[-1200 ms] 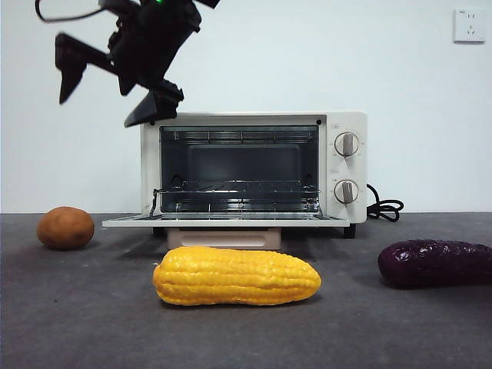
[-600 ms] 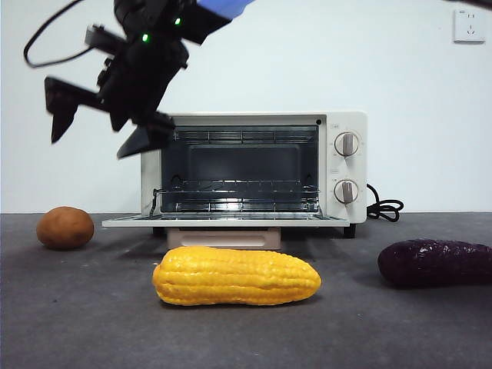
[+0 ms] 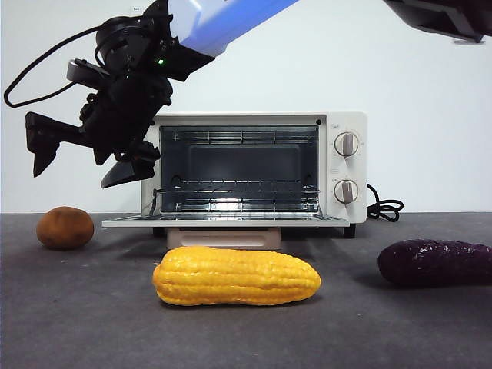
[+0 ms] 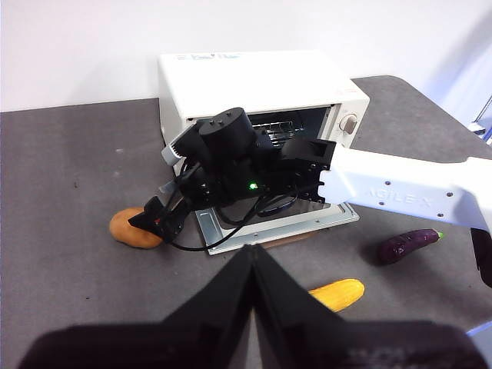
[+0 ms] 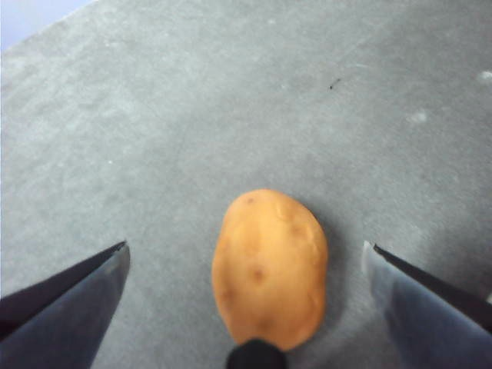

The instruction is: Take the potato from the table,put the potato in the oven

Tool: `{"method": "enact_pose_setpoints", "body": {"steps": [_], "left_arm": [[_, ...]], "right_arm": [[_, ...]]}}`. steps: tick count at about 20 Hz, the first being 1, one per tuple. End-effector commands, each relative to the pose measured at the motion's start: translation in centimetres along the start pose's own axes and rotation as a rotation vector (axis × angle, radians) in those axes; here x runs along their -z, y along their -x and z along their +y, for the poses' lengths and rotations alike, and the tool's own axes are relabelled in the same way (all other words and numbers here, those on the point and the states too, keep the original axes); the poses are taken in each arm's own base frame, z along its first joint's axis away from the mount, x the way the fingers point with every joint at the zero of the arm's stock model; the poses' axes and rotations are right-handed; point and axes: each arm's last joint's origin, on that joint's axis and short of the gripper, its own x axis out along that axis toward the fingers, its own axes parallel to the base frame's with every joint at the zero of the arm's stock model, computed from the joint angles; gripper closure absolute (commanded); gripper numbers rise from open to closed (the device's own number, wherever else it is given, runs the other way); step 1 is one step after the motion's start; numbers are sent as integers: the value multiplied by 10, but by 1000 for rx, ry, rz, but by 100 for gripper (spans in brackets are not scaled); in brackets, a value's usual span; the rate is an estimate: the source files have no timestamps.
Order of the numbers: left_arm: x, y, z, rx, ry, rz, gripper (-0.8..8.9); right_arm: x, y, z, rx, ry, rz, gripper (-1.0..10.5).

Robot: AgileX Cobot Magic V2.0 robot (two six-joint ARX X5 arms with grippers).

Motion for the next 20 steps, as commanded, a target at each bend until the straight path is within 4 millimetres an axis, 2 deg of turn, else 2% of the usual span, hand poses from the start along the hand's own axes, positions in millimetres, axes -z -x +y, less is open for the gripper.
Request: {"method": "enact_pose_setpoints", "body": {"steps": [1,6,13,19,20], "left_arm": [[0,-1,0,-7,-11,0,820],[-1,-4,0,-15,-16,6,820],[-2,-6,0,-42,-20,8,820],[-4,-12,-1,-45,-33,24,820],[-5,-13,-1,-45,-40,28,820]], "right_arm": [[16,-15,4,-6,-5,29,432],[36,-32,9,1,-7,78,406],[34,-33,11,6,-3,46,411],[48,-44,9,29,-21,77,415],[49,-44,9,30,-21,80,443]]}}
